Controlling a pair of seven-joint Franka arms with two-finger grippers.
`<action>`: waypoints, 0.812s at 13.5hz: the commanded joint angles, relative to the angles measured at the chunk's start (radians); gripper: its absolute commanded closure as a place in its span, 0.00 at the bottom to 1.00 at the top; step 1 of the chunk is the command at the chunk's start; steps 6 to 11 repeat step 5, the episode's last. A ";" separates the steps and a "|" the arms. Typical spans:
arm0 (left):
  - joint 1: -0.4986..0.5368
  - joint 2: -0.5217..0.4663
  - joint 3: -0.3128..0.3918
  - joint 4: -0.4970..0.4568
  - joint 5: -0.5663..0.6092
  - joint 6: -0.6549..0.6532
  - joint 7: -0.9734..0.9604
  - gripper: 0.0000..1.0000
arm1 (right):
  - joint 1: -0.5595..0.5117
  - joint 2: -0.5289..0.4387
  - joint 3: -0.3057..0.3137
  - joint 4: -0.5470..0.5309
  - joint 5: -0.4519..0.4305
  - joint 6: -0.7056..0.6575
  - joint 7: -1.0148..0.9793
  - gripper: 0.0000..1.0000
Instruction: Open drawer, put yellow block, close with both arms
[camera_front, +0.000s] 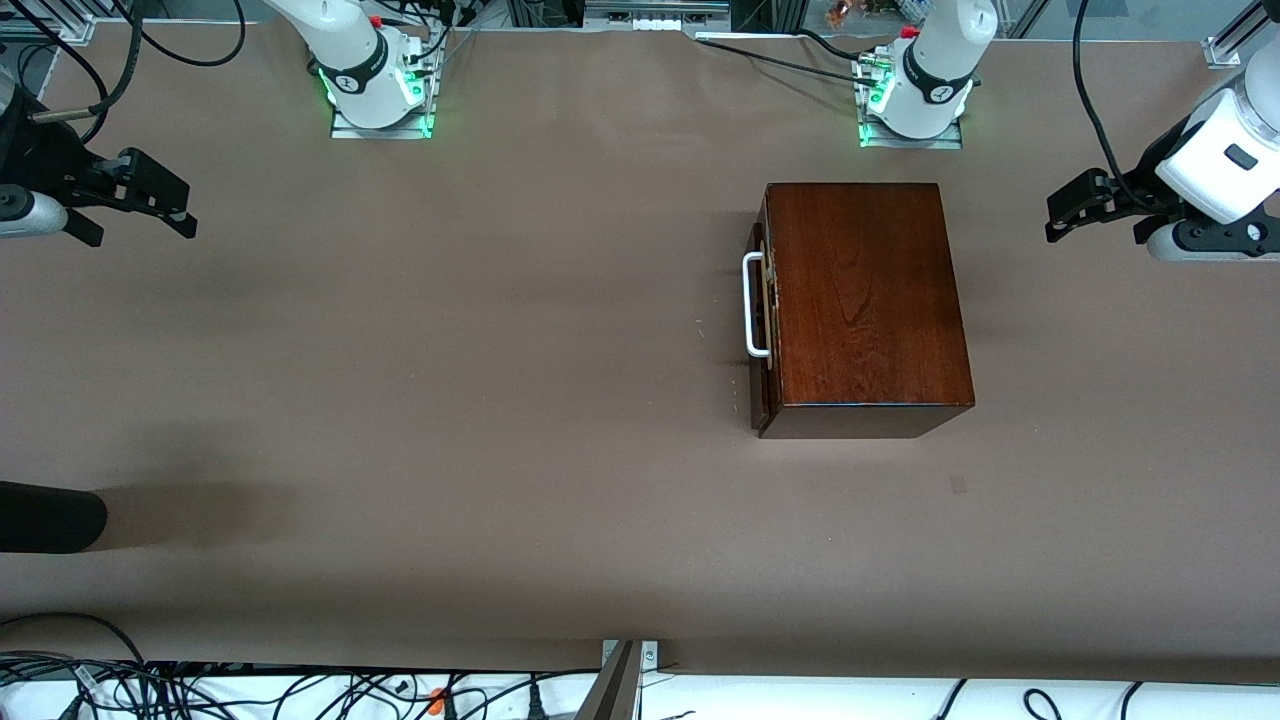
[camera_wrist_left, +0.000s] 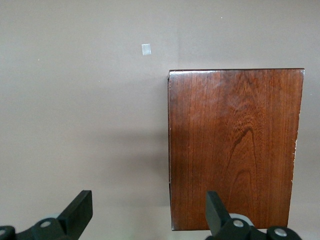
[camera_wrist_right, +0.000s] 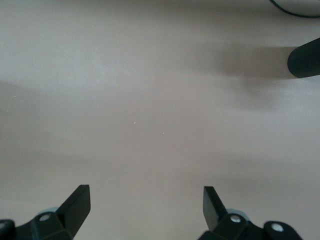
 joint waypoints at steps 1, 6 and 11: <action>0.003 -0.018 0.000 -0.025 -0.025 0.019 0.016 0.00 | -0.008 0.006 0.005 0.021 0.005 -0.010 0.006 0.00; 0.002 -0.015 -0.001 -0.022 -0.025 0.020 0.016 0.00 | -0.009 0.006 0.005 0.021 0.005 -0.010 0.006 0.00; 0.002 -0.015 -0.001 -0.022 -0.025 0.020 0.016 0.00 | -0.009 0.006 0.005 0.021 0.005 -0.010 0.006 0.00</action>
